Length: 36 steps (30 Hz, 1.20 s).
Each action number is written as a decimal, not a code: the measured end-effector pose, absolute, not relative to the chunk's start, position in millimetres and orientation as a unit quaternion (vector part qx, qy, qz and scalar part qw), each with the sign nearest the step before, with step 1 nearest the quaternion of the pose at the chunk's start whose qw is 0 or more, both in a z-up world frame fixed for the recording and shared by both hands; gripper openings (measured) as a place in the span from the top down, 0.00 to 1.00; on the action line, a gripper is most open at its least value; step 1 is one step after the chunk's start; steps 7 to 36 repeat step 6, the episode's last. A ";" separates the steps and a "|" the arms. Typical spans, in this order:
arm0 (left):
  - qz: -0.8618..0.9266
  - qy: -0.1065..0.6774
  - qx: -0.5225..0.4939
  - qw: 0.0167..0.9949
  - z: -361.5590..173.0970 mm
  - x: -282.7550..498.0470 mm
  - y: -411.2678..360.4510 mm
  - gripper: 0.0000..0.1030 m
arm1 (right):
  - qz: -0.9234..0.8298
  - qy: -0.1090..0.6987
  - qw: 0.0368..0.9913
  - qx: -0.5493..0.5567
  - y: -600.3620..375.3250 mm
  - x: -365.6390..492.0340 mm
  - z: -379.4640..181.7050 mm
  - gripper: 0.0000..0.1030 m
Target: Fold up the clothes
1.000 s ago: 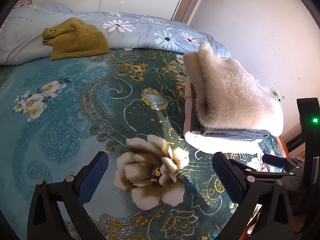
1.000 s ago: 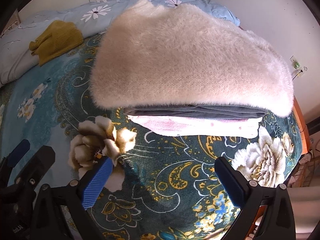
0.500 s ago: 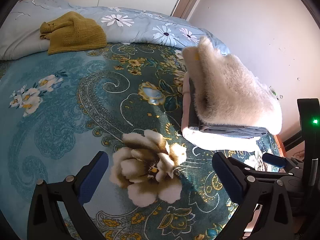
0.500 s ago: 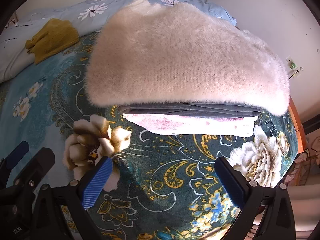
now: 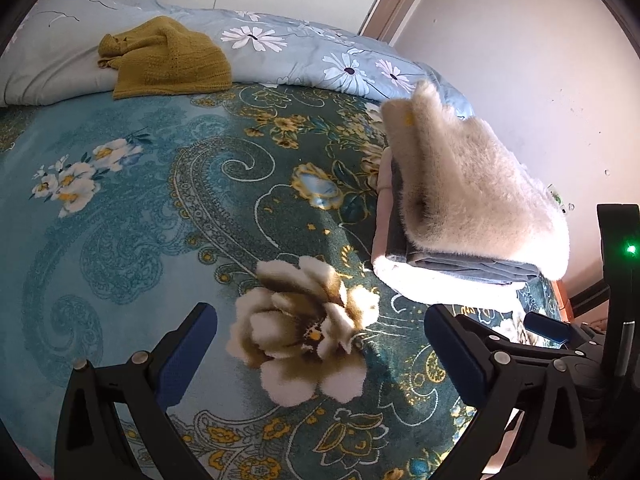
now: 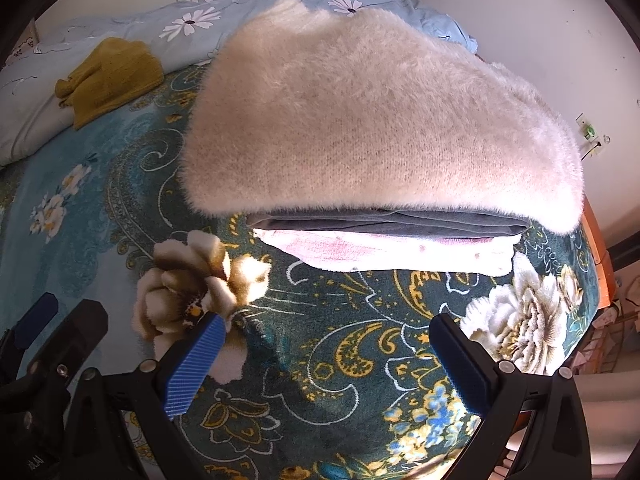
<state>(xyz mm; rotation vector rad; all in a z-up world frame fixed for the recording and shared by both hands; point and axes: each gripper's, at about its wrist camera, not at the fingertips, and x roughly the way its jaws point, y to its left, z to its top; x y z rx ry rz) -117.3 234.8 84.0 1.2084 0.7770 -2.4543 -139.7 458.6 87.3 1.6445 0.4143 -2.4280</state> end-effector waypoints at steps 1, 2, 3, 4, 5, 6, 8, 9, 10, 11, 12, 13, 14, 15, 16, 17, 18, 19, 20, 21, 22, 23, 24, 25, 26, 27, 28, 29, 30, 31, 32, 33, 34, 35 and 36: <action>-0.853 0.271 0.420 0.149 84.3 -116.7 234.4 0.00 | -0.817 0.140 0.090 0.552 458.2 -139.5 87.9 0.00; -0.853 0.272 0.419 0.149 84.6 -116.2 234.0 0.00 | -0.818 0.141 0.091 0.551 457.5 -139.5 88.6 0.00; -0.853 0.273 0.419 0.149 84.7 -115.7 233.7 0.00 | -0.818 0.141 0.091 0.550 456.9 -139.7 89.1 0.00; -0.853 0.273 0.419 0.149 84.5 -115.6 233.5 0.00 | -0.818 0.142 0.091 0.550 456.6 -140.5 89.1 0.00; -0.852 0.274 0.420 0.147 83.6 -116.1 233.7 0.00 | -0.818 0.142 0.090 0.550 456.7 -140.7 88.9 0.00; -0.851 0.275 0.423 0.145 82.4 -116.9 233.6 0.00 | -0.818 0.143 0.088 0.550 456.9 -140.9 88.6 0.00; -0.851 0.275 0.423 0.145 82.4 -116.9 233.6 0.00 | -0.818 0.143 0.088 0.550 456.9 -140.9 88.6 0.00; -0.851 0.275 0.423 0.145 82.4 -116.9 233.6 0.00 | -0.818 0.143 0.088 0.550 456.9 -140.9 88.6 0.00; -0.851 0.275 0.423 0.145 82.4 -116.9 233.6 0.00 | -0.818 0.143 0.088 0.550 456.9 -140.9 88.6 0.00; -0.851 0.275 0.423 0.145 82.4 -116.9 233.6 0.00 | -0.818 0.143 0.088 0.550 456.9 -140.9 88.6 0.00; -0.851 0.275 0.423 0.145 82.4 -116.9 233.6 0.00 | -0.818 0.143 0.088 0.550 456.9 -140.9 88.6 0.00; -0.851 0.275 0.423 0.145 82.4 -116.9 233.6 0.00 | -0.818 0.143 0.088 0.550 456.9 -140.9 88.6 0.00; -0.851 0.275 0.423 0.145 82.4 -116.9 233.6 0.00 | -0.818 0.143 0.088 0.550 456.9 -140.9 88.6 0.00; -0.851 0.275 0.423 0.145 82.4 -116.9 233.6 0.00 | -0.818 0.143 0.088 0.550 456.9 -140.9 88.6 0.00; -0.851 0.275 0.423 0.145 82.4 -116.9 233.6 0.00 | -0.818 0.143 0.088 0.550 456.9 -140.9 88.6 0.00; -0.851 0.275 0.423 0.145 82.4 -116.9 233.6 0.00 | -0.818 0.143 0.088 0.550 456.9 -140.9 88.6 0.00; -0.851 0.275 0.423 0.145 82.4 -116.9 233.6 0.00 | -0.818 0.143 0.088 0.550 456.9 -140.9 88.6 0.00; -0.851 0.275 0.423 0.145 82.4 -116.9 233.6 0.00 | -0.818 0.143 0.088 0.550 456.9 -140.9 88.6 0.00; -0.851 0.275 0.423 0.145 82.4 -116.9 233.6 0.00 | -0.818 0.143 0.088 0.550 456.9 -140.9 88.6 0.00; -0.851 0.275 0.423 0.145 82.4 -116.9 233.6 0.00 | -0.818 0.143 0.088 0.550 456.9 -140.9 88.6 0.00; -0.851 0.275 0.423 0.145 82.4 -116.9 233.6 0.00 | -0.818 0.143 0.088 0.550 456.9 -140.9 88.6 0.00; -0.851 0.275 0.423 0.145 82.4 -116.9 233.6 0.00 | -0.818 0.143 0.088 0.550 456.9 -140.9 88.6 0.00; -0.851 0.275 0.423 0.145 82.4 -116.9 233.6 0.00 | -0.818 0.143 0.088 0.550 456.9 -140.9 88.6 0.00; -0.851 0.275 0.423 0.145 82.4 -116.9 233.6 0.00 | -0.818 0.143 0.088 0.550 456.9 -140.9 88.6 0.00; -0.851 0.275 0.423 0.145 82.4 -116.9 233.6 0.00 | -0.818 0.143 0.088 0.550 456.9 -140.9 88.6 0.00; -0.851 0.275 0.423 0.145 82.4 -116.9 233.6 0.00 | -0.818 0.143 0.088 0.550 456.9 -140.9 88.6 0.00; -0.851 0.275 0.423 0.145 82.4 -116.9 233.6 0.00 | -0.818 0.143 0.088 0.550 456.9 -140.9 88.6 0.00; -0.851 0.275 0.423 0.145 82.4 -116.9 233.6 0.00 | -0.818 0.143 0.088 0.550 456.9 -140.9 88.6 0.00; -0.851 0.275 0.423 0.145 82.4 -116.9 233.6 0.00 | -0.818 0.143 0.088 0.550 456.9 -140.9 88.6 0.00; -0.851 0.275 0.423 0.145 82.4 -116.9 233.6 0.00 | -0.818 0.143 0.088 0.550 456.9 -140.9 88.6 0.00; -0.851 0.275 0.423 0.145 82.4 -116.9 233.6 0.00 | -0.818 0.143 0.088 0.550 456.9 -140.9 88.6 0.00; -0.851 0.275 0.423 0.145 82.4 -116.9 233.6 0.00 | -0.818 0.143 0.088 0.550 456.9 -140.9 88.6 0.00; -0.851 0.275 0.423 0.145 82.4 -116.9 233.6 0.00 | -0.818 0.143 0.088 0.550 456.9 -140.9 88.6 0.00; -0.851 0.275 0.423 0.145 82.4 -116.9 233.6 0.00 | -0.818 0.143 0.088 0.550 456.9 -140.9 88.6 0.00; -0.851 0.275 0.423 0.145 82.4 -116.9 233.6 0.00 | -0.818 0.143 0.088 0.550 456.9 -140.9 88.6 0.00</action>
